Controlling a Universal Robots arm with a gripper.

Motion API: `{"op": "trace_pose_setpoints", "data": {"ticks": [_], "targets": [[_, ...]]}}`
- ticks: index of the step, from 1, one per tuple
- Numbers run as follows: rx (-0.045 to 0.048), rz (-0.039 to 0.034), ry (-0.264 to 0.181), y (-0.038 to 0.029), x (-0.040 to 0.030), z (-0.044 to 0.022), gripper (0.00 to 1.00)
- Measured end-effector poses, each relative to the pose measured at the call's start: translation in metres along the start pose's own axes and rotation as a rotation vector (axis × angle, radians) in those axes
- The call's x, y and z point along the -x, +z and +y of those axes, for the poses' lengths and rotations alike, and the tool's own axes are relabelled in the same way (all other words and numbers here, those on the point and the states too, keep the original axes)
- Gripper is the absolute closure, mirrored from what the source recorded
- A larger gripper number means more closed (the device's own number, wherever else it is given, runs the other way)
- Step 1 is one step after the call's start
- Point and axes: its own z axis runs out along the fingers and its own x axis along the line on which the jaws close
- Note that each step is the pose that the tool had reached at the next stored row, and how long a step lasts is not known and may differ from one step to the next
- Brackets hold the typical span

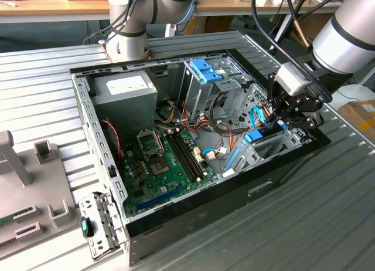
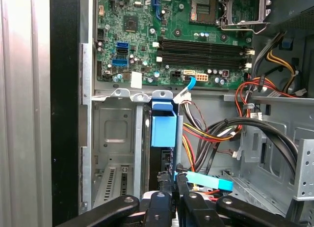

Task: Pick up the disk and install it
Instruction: 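Insert the first disk wire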

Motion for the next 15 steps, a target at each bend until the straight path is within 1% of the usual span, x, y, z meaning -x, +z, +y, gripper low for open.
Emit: {"op": "trace_pose_setpoints", "data": {"ticks": [6,10,13,15], "targets": [[0.0,0.0003,0.0,0.0004,-0.0002,0.0,0.84],[-0.0035,0.0022,0.029,0.0002,-0.0002,0.0,0.84],[-0.0037,0.0023,0.03,0.0002,-0.0001,0.0004,0.84],[-0.0043,0.0024,0.032,0.0001,-0.0001,0.0022,0.84]]}}
